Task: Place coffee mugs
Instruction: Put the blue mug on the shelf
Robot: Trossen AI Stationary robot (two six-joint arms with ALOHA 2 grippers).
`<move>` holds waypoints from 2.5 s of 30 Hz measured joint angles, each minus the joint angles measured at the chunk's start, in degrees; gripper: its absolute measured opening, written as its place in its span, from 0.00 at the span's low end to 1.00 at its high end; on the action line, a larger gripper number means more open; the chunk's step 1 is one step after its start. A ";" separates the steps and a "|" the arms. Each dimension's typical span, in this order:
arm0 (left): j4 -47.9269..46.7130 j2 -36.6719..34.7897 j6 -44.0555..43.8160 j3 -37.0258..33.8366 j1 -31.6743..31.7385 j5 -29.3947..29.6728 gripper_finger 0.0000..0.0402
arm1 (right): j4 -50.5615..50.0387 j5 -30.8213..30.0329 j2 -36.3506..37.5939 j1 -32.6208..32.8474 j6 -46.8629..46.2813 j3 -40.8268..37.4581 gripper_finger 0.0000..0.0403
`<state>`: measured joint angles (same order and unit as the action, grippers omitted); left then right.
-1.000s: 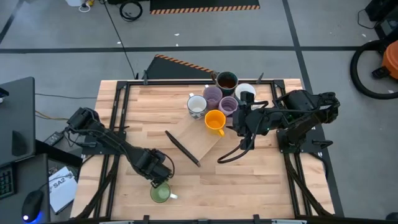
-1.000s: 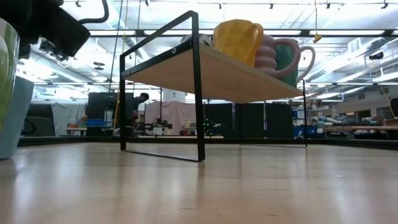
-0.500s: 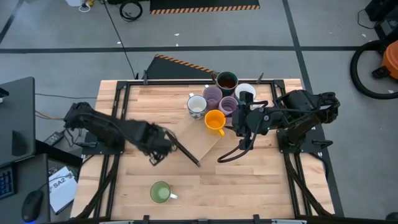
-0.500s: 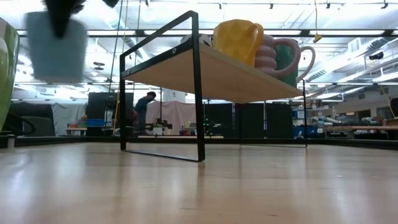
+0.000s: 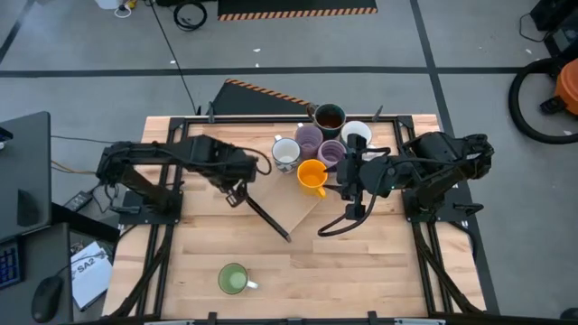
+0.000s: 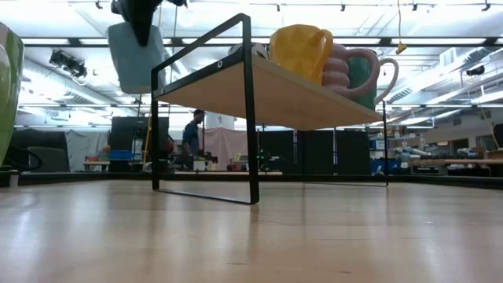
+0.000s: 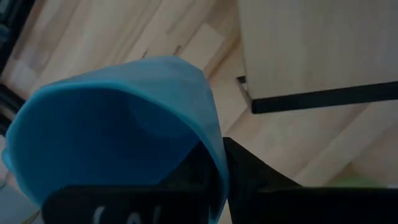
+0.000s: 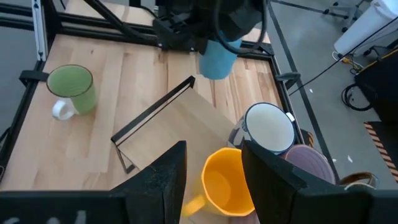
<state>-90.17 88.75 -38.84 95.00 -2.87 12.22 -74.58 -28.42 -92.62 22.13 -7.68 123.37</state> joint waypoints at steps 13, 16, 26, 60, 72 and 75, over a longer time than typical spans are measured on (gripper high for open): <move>4.88 0.07 1.37 2.69 2.70 -6.55 0.07 | 0.04 -1.06 0.00 -0.16 -1.18 0.00 0.40; 5.96 0.07 0.52 5.71 2.73 -5.28 0.07 | 0.52 -1.11 0.00 -0.17 -1.20 0.00 0.40; 5.92 5.57 0.22 17.52 2.55 -4.52 0.07 | 2.23 -1.09 0.00 -0.17 -0.22 0.00 0.40; 0.20 22.80 5.56 29.46 1.41 -11.18 0.07 | 2.24 -0.46 0.00 0.27 -0.24 0.00 0.40; 0.23 23.24 5.05 29.49 1.55 -12.69 0.20 | 2.57 -0.42 0.00 0.75 -0.24 0.00 0.40; 0.14 23.39 5.34 29.46 1.55 -12.65 0.23 | 2.58 -0.42 0.00 1.18 -0.24 0.00 0.40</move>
<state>-90.03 112.14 -33.50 124.46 -1.33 -0.43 -72.01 -28.84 -92.62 23.30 -7.92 123.37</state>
